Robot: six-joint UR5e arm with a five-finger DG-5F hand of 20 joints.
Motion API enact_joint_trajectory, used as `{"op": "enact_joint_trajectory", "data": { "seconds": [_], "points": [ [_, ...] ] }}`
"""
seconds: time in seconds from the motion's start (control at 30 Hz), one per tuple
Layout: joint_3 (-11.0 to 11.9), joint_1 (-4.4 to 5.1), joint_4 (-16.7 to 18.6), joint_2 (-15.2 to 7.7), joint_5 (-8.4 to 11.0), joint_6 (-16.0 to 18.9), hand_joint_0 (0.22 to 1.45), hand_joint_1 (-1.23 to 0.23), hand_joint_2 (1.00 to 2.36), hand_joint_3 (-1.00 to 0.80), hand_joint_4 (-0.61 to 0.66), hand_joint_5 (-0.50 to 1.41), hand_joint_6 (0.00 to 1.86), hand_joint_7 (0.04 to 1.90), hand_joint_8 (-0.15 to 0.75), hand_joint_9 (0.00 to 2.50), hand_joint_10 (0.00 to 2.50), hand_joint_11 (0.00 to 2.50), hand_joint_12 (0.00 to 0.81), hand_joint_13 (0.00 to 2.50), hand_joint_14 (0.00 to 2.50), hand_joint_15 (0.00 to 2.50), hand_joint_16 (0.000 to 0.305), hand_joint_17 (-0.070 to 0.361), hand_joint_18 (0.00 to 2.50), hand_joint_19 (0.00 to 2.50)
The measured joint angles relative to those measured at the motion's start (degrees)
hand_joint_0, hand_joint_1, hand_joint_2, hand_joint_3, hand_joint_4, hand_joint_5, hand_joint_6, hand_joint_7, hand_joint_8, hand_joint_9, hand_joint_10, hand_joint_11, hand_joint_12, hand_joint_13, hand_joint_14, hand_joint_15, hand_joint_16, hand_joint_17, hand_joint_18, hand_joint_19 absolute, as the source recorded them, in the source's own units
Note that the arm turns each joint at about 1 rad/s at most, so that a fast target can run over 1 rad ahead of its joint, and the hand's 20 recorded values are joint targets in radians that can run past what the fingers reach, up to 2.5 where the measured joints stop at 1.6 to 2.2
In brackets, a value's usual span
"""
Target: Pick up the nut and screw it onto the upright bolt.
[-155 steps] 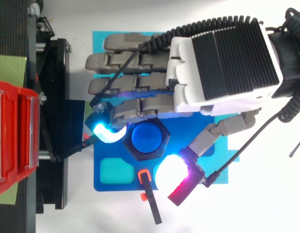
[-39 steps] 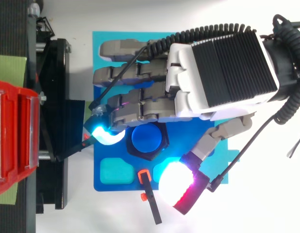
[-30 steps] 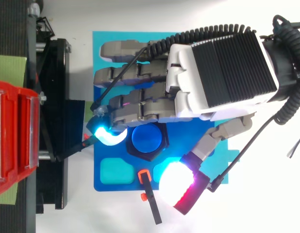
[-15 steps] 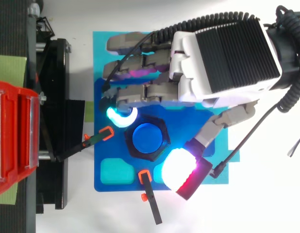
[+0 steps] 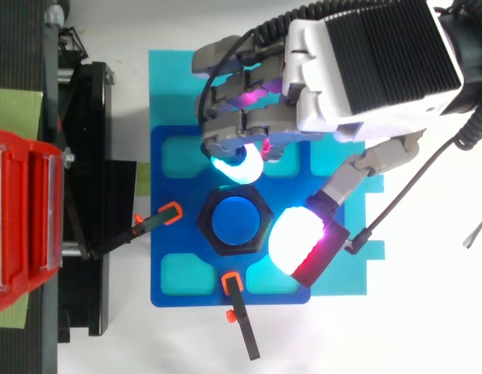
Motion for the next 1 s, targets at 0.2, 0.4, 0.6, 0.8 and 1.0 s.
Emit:
{"op": "enact_joint_trajectory", "data": {
  "seconds": [0.2, 0.4, 0.6, 0.8, 1.0],
  "points": [
    [0.00, -0.68, 0.04, 0.00, -0.76, 0.00, 0.48, -0.14, 1.00, -0.50, 0.09, 0.09, 0.60, 1.28, 0.236, 1.89, 0.01, 0.28, 0.206, 1.10, 0.00, 0.00, 0.025, 0.057, 0.86, 0.00],
    [0.06, -1.04, 0.17, 0.04, -1.06, 0.00, 0.47, -0.13, 1.00, -0.50, 0.22, -0.01, 0.51, 1.12, 0.294, 1.52, 0.01, 0.22, 0.298, 0.92, 0.00, 0.00, 0.033, 0.074, 0.62, 0.00],
    [1.61, -1.13, -0.65, 0.07, -1.48, 0.00, 0.46, -0.16, 1.00, -0.50, 0.22, -0.10, 0.50, 0.82, 0.302, 1.16, 0.00, 0.11, 0.373, 0.70, 0.00, 0.00, 0.049, 0.109, 0.51, 0.00],
    [4.27, -1.48, -2.41, 0.04, -2.21, 0.04, 0.44, -0.17, 1.00, -0.50, 0.16, -0.16, 0.50, 0.67, 0.284, 0.84, 0.00, 0.00, 0.399, 0.51, 0.00, 0.00, 0.058, 0.130, 0.32, 0.00],
    [4.81, -1.20, -2.10, 0.01, -2.18, 0.10, 0.42, -0.13, 1.00, -0.50, 0.12, -0.17, 0.50, 0.63, 0.265, 0.56, 0.00, 0.00, 0.405, 0.25, 0.00, 0.00, 0.062, 0.139, 0.00, 0.00]
  ]
}}
